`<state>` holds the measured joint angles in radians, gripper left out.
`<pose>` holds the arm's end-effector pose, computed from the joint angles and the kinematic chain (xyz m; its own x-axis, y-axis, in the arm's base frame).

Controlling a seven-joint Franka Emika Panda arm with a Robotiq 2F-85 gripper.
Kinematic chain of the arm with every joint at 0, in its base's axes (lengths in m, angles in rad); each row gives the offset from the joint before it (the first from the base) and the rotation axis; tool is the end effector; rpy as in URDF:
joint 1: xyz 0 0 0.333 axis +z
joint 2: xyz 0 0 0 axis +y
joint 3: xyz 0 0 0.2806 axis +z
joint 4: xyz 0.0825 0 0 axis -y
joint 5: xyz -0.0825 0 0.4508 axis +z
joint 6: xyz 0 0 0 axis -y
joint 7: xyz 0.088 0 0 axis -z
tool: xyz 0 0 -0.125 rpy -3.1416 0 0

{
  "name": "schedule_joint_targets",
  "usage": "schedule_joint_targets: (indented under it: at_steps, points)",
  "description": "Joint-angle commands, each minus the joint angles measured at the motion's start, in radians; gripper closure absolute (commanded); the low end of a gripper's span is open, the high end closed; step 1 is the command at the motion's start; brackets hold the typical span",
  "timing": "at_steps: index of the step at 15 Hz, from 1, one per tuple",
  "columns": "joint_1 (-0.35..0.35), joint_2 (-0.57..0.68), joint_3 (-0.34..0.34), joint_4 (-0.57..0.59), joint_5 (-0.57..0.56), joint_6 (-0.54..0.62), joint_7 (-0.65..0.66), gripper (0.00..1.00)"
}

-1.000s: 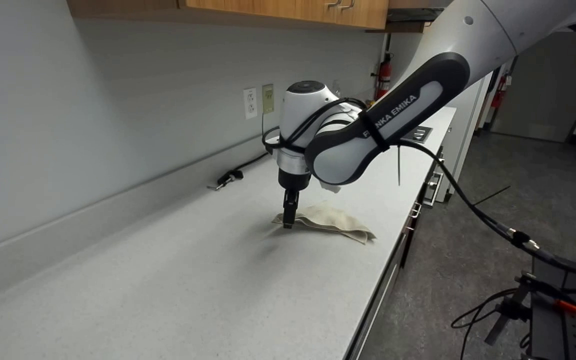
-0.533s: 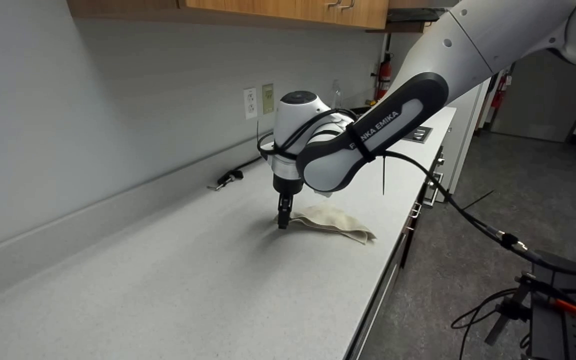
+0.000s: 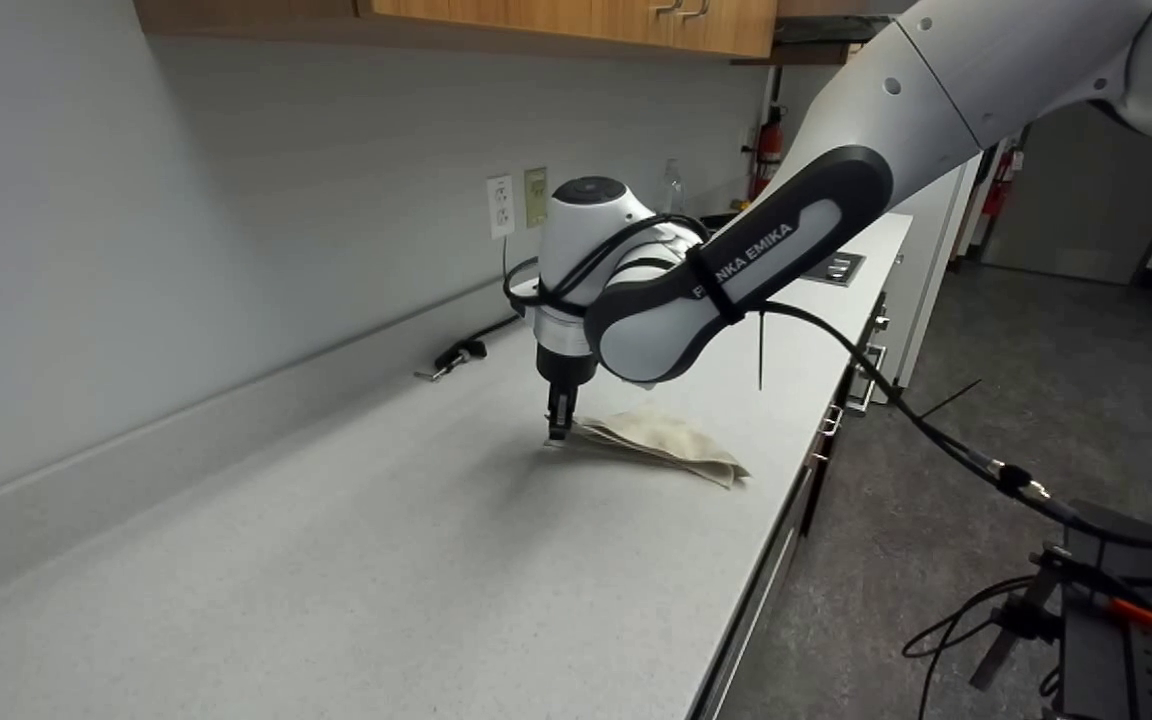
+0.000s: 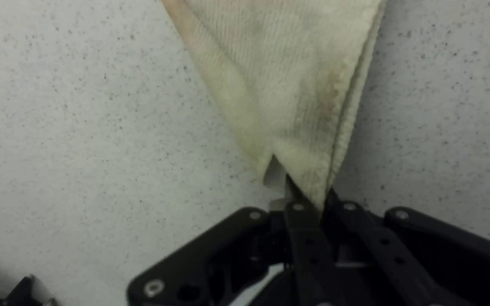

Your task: Unfold the white cloth

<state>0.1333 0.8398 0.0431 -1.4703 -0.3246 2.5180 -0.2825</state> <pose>0.7537 0.1299 0.1125 0.7589 0.6401 0.1192 0.6015 -0.7593 0.2483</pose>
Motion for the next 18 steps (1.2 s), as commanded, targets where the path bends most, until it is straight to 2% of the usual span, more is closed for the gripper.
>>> schedule_joint_targets:
  at_steps: [1,5,9,14,18]
  points:
    - [0.035,-0.052,-0.03,-0.028,-0.048,-0.003,0.0,1.0]
    - [0.061,-0.114,-0.086,-0.085,-0.118,-0.001,0.034,0.99]
    - [0.072,-0.21,-0.148,-0.207,-0.187,0.009,0.105,0.99]
    - [0.094,-0.36,-0.225,-0.406,-0.31,0.002,0.281,0.99]
    - [0.099,-0.46,-0.272,-0.53,-0.508,-0.022,0.469,0.99]
